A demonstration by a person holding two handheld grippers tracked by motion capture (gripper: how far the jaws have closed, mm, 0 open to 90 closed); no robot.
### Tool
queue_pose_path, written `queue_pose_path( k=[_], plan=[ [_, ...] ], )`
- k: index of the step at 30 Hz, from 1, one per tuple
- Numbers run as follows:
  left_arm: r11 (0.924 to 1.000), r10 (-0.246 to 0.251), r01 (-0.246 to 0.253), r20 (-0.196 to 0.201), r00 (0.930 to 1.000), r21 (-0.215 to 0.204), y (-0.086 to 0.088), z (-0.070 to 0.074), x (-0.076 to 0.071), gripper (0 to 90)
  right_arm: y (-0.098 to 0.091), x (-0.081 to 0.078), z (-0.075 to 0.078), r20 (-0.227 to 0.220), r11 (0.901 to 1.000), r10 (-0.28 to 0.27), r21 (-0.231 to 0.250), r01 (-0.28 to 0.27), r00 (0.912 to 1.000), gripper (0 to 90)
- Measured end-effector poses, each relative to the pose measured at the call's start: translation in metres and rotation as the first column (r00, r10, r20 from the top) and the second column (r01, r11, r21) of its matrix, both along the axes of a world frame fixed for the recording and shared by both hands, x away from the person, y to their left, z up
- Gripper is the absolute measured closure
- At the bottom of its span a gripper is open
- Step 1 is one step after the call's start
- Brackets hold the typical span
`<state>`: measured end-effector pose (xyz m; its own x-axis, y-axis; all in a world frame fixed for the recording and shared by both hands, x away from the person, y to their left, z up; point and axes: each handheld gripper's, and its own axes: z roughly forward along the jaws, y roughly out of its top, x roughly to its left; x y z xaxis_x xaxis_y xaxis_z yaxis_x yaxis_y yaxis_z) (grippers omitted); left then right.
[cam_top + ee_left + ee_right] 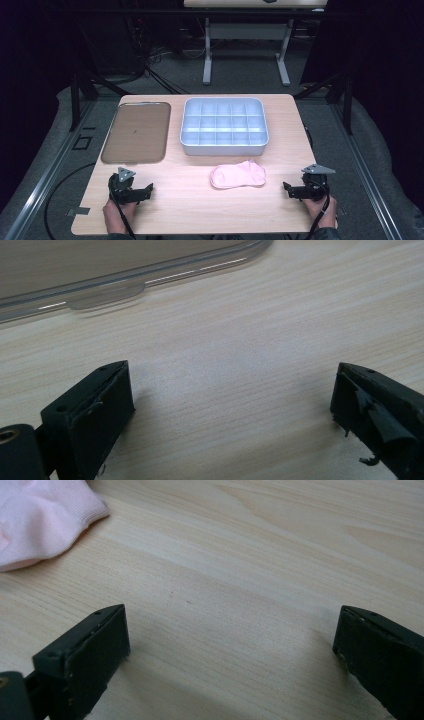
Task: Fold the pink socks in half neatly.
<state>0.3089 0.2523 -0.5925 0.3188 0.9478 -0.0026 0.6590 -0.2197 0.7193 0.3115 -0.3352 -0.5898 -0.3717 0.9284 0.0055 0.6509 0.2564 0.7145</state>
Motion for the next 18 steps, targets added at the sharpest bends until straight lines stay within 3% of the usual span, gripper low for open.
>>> queue_pose_path(
  k=[18],
  plan=[
    [1.0000,0.008,-0.008,-0.003,1.0000,0.002,0.0002,0.0003,-0.0001,3.6,0.0010,0.0016,0.0006,-0.008,1.0000,0.004,-0.002,-0.004,1.0000,0.4]
  ],
)
